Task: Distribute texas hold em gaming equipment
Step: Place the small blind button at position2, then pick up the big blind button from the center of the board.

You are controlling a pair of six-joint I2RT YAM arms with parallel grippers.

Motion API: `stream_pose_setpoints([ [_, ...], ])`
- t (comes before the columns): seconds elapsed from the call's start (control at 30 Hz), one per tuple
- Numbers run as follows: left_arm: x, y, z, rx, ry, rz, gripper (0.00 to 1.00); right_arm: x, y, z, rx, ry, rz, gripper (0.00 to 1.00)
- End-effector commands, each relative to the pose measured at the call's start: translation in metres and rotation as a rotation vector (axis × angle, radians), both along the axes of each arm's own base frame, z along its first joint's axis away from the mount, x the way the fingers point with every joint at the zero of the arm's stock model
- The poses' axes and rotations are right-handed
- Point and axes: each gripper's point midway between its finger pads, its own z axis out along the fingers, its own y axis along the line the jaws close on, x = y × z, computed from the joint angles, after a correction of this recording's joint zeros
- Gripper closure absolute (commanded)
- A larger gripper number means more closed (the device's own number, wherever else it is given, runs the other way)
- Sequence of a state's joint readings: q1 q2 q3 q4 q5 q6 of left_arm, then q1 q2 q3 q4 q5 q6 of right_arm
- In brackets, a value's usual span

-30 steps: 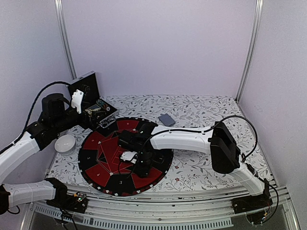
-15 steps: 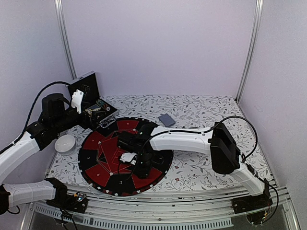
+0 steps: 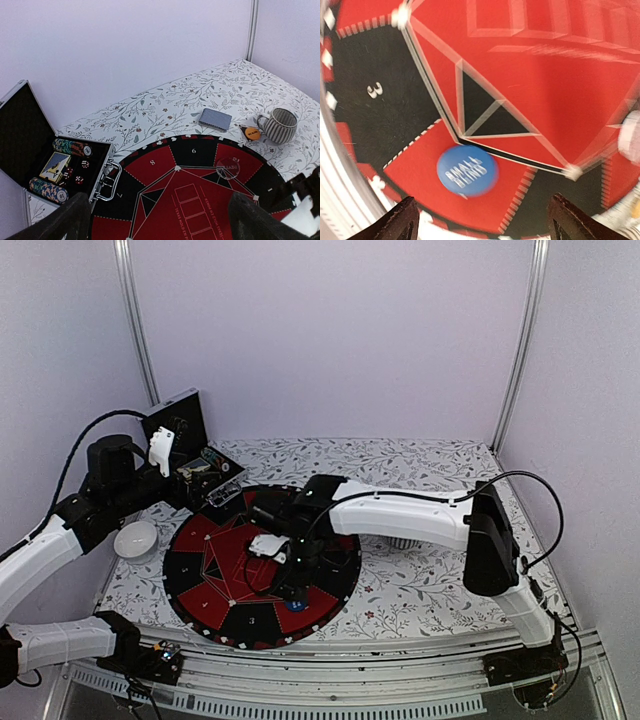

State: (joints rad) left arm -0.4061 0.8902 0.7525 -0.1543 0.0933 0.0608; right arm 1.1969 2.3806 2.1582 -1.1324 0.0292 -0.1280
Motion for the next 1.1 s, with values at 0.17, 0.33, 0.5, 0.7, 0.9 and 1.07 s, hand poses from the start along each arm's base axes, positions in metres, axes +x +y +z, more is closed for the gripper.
stream_pose_setpoints([
  [0.17,-0.003,-0.002,-0.002,0.008,-0.010,-0.014,0.02,0.137,-0.091,0.058,0.029,-0.133,-0.425,0.08],
  [0.33,-0.003,-0.002,-0.003,0.007,-0.005,-0.017,0.02,0.176,-0.114,0.037,0.037,-0.094,-0.510,0.08],
  [0.5,-0.003,-0.002,-0.004,0.007,-0.005,-0.016,0.02,0.209,-0.141,0.005,-0.014,-0.091,-0.591,0.09],
  [0.7,-0.003,-0.004,-0.005,0.007,-0.001,-0.023,0.02,0.210,-0.144,-0.022,-0.036,-0.032,-0.575,0.20],
  [0.9,-0.003,-0.003,-0.005,0.007,0.000,-0.022,0.02,0.212,-0.154,-0.036,-0.093,-0.048,-0.595,0.24],
  [1.07,-0.004,-0.003,-0.004,0.006,-0.002,-0.023,0.02,0.215,-0.176,-0.038,-0.135,-0.068,-0.643,0.25],
])
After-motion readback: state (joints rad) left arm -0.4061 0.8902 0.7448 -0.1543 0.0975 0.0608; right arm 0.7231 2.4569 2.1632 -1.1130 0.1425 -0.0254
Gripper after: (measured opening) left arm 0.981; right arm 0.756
